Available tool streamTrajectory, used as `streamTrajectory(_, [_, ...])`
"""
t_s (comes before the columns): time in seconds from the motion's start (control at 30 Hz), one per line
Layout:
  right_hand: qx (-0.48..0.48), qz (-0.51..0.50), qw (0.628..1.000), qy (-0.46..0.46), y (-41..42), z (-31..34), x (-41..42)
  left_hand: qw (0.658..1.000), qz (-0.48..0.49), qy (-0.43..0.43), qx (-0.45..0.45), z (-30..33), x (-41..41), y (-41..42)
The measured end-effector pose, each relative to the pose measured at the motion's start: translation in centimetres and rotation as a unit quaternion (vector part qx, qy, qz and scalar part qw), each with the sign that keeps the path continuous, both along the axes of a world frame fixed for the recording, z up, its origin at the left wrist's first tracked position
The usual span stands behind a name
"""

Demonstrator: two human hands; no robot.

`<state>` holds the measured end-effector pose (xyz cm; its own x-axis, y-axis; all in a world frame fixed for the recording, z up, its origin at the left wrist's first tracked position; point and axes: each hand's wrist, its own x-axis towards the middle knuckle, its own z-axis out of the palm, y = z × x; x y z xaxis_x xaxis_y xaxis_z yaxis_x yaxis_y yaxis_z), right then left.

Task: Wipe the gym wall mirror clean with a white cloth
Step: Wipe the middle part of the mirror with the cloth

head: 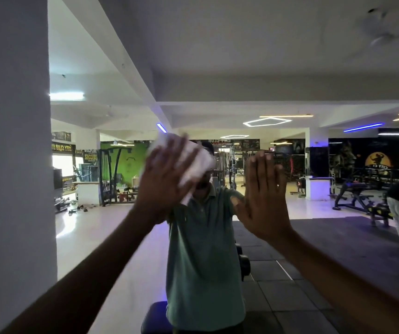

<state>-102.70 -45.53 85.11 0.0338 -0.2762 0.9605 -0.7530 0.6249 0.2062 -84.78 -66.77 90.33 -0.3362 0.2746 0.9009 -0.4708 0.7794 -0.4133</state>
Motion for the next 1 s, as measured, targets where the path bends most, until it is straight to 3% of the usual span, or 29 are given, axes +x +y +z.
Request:
streamTrajectory(0.07, [0.017,0.008,1.000,0.016,1.1,0.4,-0.8,0.986,0.018,0.116,0.117,1.7,1.5,-1.5])
streamTrajectory(0.13, [0.000,0.015,1.000,0.009,2.3,0.8,-1.9,0.940,0.014,0.245,0.237,2.3,1.1,-0.5])
streamTrajectory(0.2, [-0.014,0.017,1.000,-0.008,3.0,0.7,-2.7,0.900,0.016,0.323,0.294,2.1,-1.7,3.1])
streamTrajectory(0.27, [-0.012,0.019,1.000,-0.009,3.1,0.3,-2.9,0.934,0.005,0.250,0.256,1.3,-5.3,7.2])
streamTrajectory(0.33, [-0.006,0.024,1.000,-0.004,2.9,0.3,-2.7,0.987,-0.005,0.105,0.126,0.8,-7.5,9.3])
streamTrajectory(0.4, [0.001,0.014,1.000,0.006,3.3,0.4,-3.0,0.999,-0.017,0.024,0.026,2.3,-7.0,7.8])
streamTrajectory(0.47, [-0.013,-0.010,1.000,0.007,4.4,0.1,-4.1,0.999,-0.002,0.042,0.016,3.9,-4.9,5.1])
streamTrajectory(0.53, [-0.032,-0.007,0.999,-0.011,5.3,-0.6,-5.1,0.986,0.007,0.134,0.103,4.7,-2.9,2.9])
streamTrajectory(0.63, [-0.038,0.015,0.999,-0.025,5.4,-1.3,-5.6,0.923,0.019,0.295,0.248,4.0,-4.2,5.1])
streamTrajectory(0.67, [-0.040,0.017,0.999,-0.028,5.3,-1.3,-5.5,0.912,0.025,0.310,0.269,3.6,-5.6,7.0])
streamTrajectory(0.73, [-0.042,0.017,0.998,-0.032,5.2,-1.2,-5.2,0.950,0.012,0.221,0.221,2.3,-8.5,10.4])
streamTrajectory(0.77, [-0.040,0.015,0.999,-0.031,5.3,-1.2,-5.2,0.980,0.003,0.136,0.148,1.4,-9.6,11.5])
streamTrajectory(0.83, [-0.035,0.014,0.999,-0.030,5.5,-1.3,-5.2,1.000,-0.017,0.002,0.000,1.3,-10.0,11.2])
streamTrajectory(0.9, [-0.035,0.018,0.999,-0.033,5.6,-1.3,-5.3,0.999,-0.025,0.000,-0.047,3.1,-8.3,8.7])
streamTrajectory(1.0, [-0.025,0.003,1.000,-0.015,6.2,-0.8,-5.4,0.985,0.004,0.143,0.097,5.5,-5.0,4.8])
